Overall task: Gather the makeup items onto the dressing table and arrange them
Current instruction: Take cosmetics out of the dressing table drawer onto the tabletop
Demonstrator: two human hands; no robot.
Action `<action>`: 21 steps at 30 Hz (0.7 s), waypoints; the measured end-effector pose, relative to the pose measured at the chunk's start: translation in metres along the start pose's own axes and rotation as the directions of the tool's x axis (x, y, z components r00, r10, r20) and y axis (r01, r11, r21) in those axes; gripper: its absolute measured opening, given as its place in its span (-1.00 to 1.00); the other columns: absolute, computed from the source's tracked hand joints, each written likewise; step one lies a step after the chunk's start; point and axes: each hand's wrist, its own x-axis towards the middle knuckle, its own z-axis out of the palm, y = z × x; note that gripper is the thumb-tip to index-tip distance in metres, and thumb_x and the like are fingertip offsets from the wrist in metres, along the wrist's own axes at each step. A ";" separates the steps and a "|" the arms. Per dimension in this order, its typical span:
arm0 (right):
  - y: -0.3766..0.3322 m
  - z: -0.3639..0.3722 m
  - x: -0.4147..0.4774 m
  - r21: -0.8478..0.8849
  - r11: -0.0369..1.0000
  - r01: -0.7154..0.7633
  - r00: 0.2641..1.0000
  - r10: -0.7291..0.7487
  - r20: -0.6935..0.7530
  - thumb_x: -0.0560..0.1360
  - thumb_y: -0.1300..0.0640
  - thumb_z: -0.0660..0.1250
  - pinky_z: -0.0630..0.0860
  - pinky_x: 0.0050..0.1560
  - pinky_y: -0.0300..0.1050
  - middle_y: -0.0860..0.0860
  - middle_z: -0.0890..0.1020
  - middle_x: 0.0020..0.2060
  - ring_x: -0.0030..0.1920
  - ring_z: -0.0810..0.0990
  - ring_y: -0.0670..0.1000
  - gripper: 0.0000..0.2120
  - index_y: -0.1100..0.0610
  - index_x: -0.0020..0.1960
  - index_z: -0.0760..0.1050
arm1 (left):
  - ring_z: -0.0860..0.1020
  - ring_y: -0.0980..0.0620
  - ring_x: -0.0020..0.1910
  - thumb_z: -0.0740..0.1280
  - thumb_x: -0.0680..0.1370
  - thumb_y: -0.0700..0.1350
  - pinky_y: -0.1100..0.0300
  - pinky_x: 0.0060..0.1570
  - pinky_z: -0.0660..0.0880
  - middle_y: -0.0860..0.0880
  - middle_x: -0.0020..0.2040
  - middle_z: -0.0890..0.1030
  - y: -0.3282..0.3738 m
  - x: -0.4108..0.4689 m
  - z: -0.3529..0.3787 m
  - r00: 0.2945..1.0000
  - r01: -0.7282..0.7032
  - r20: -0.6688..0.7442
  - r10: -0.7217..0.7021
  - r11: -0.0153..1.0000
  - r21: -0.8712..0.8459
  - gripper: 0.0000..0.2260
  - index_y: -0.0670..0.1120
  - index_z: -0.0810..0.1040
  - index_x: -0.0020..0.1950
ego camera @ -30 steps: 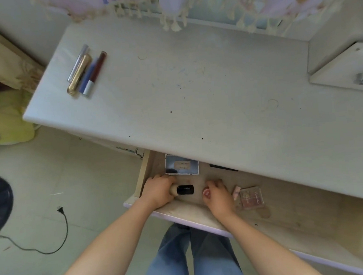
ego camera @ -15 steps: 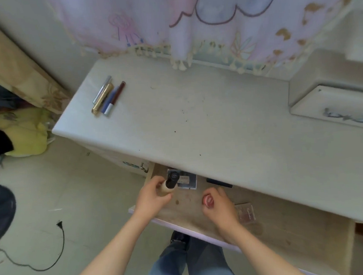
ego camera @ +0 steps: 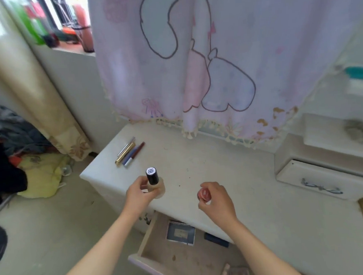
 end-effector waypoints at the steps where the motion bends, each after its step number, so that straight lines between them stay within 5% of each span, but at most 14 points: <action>1: -0.005 -0.001 0.005 -0.008 1.000 0.008 1.000 -0.008 0.002 0.43 0.21 0.28 0.30 -0.04 -0.25 -0.02 0.51 0.13 0.14 0.42 0.00 -0.64 0.07 0.22 0.42 | 0.45 -0.02 -0.07 0.40 0.40 -0.31 0.37 -0.25 0.34 -0.06 -0.09 0.52 0.003 0.003 -0.004 1.000 -0.010 0.001 0.010 1.000 0.012 -0.79 -0.14 0.45 -0.05; 4: -0.019 0.004 0.019 -0.031 0.999 0.016 1.000 -0.015 0.015 0.44 0.20 0.27 0.34 0.01 -0.20 -0.02 0.52 0.14 0.17 0.41 0.02 -0.63 0.06 0.23 0.41 | 0.44 -0.03 -0.07 0.40 0.40 -0.28 0.23 -0.21 0.33 -0.07 -0.11 0.50 0.004 0.015 -0.014 1.000 -0.010 0.011 0.009 0.998 0.059 -0.83 -0.11 0.43 -0.14; 14: -0.050 0.046 0.074 -0.110 0.988 -0.106 0.994 0.107 0.009 0.41 0.23 0.22 0.43 0.03 -0.09 0.01 0.54 0.09 0.13 0.43 0.09 -0.69 0.08 0.13 0.46 | 0.45 0.00 -0.10 0.40 0.40 -0.23 0.36 -0.23 0.32 -0.03 -0.13 0.50 -0.018 0.095 -0.026 0.986 0.000 0.165 -0.018 0.994 0.112 -0.84 -0.07 0.43 -0.15; 21: -0.061 0.076 0.117 -0.162 0.954 -0.250 0.967 0.256 0.014 0.44 0.26 0.21 0.47 0.03 -0.09 0.04 0.53 0.12 0.14 0.43 0.08 -0.71 0.11 0.15 0.46 | 0.50 -0.03 -0.11 0.32 0.19 0.04 0.27 -0.22 0.37 -0.06 -0.11 0.56 -0.023 0.158 -0.010 0.952 0.019 0.304 -0.043 0.996 0.082 -0.71 -0.06 0.48 -0.16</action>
